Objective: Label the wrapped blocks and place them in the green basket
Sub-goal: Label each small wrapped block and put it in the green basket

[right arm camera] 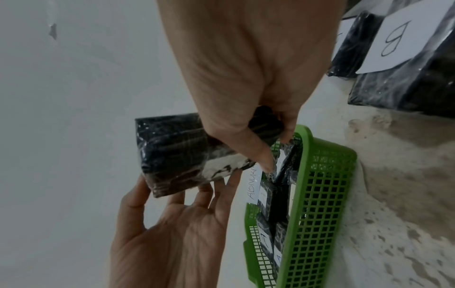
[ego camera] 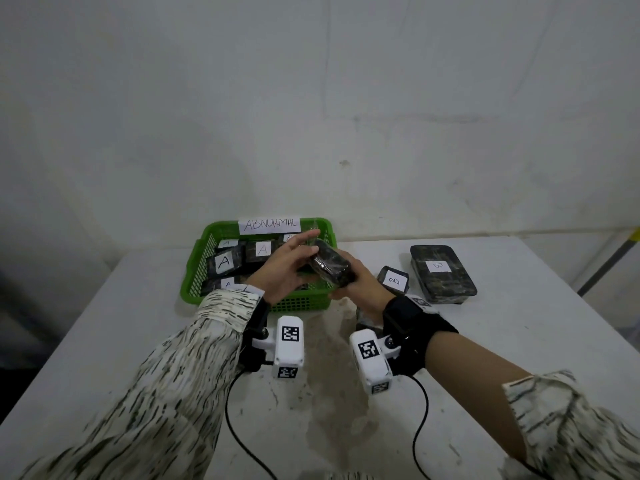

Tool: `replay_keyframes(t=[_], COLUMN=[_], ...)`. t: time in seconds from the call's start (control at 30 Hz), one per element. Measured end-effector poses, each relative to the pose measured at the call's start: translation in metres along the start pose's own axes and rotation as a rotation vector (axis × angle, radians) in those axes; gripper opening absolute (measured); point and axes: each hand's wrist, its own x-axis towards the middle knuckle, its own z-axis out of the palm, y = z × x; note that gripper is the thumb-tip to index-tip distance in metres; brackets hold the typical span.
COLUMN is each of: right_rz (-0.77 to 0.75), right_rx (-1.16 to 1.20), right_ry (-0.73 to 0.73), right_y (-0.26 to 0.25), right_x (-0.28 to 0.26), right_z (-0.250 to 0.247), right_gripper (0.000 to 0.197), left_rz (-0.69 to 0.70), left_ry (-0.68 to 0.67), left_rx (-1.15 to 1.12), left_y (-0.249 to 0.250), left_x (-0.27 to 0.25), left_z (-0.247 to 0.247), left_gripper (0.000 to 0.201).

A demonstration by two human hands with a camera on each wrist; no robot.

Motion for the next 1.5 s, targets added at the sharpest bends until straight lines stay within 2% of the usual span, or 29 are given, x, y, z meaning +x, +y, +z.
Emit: replay_keyframes(t=[0.23, 0.37, 0.43, 0.5, 0.57, 0.67, 0.73, 0.8, 0.97, 1.07, 1.17, 1.27, 1.4, 1.5], right_rz=[0.019, 0.033, 0.087, 0.136, 0.144, 0.141, 0.186, 0.227, 0.35, 0.365, 0.31, 0.3, 0.347, 0.441], right_rx=[-0.046, -0.123, -0.131, -0.105, -0.059, 0.005, 0.081, 0.144, 0.119, 0.164, 0.203, 0.237, 0.158, 0.084], right_ry=[0.034, 0.065, 0.055, 0.043, 0.078, 0.177, 0.261, 0.32, 0.183, 0.211, 0.352, 0.396, 0.316, 0.201], right_y=[0.004, 0.005, 0.006, 0.009, 0.014, 0.018, 0.021, 0.024, 0.037, 0.039, 0.033, 0.032, 0.032, 0.032], right_x=[0.006, 0.012, 0.013, 0.011, 0.011, 0.012, 0.016, 0.017, 0.02, 0.029, 0.046, 0.068, 0.098, 0.116], right_z=[0.002, 0.006, 0.006, 0.006, 0.006, 0.005, 0.004, 0.003, 0.003, 0.005, 0.004, 0.003, 0.012, 0.025], right_gripper=[0.081, 0.078, 0.071, 0.057, 0.049, 0.044, 0.046, 0.05, 0.064, 0.065, 0.06, 0.058, 0.048, 0.019], left_rz=[0.018, 0.041, 0.039, 0.033, 0.017, -0.133, -0.286, -0.384, -0.486, -0.434, -0.231, -0.094, -0.111, -0.183], left_ry=[0.016, 0.028, 0.072, 0.129, 0.185, 0.238, 0.232, 0.201, 0.181, 0.222, 0.343, 0.467, 0.594, 0.605], left_rx=[0.032, 0.082, 0.097, 0.193, 0.285, 0.275, 0.256, 0.331, 0.485, 0.744, 0.913, 1.055, 1.405, 1.503], left_y=[-0.001, -0.006, -0.008, -0.009, -0.01, -0.015, -0.02, -0.028, -0.04, -0.044, -0.048, -0.047, -0.048, -0.053], left_x=[0.002, 0.004, 0.004, 0.005, 0.007, 0.01, 0.009, 0.006, 0.001, 0.005, 0.016, 0.023, 0.031, 0.038], left_z=[0.0, 0.0, -0.001, -0.005, -0.014, -0.03, -0.036, -0.041, -0.055, -0.067, -0.087, -0.101, -0.115, -0.125], left_gripper=[0.039, 0.047, 0.042, 0.033, 0.032, 0.038, 0.037, 0.034, 0.041, 0.036, 0.033, 0.022, 0.025, 0.028])
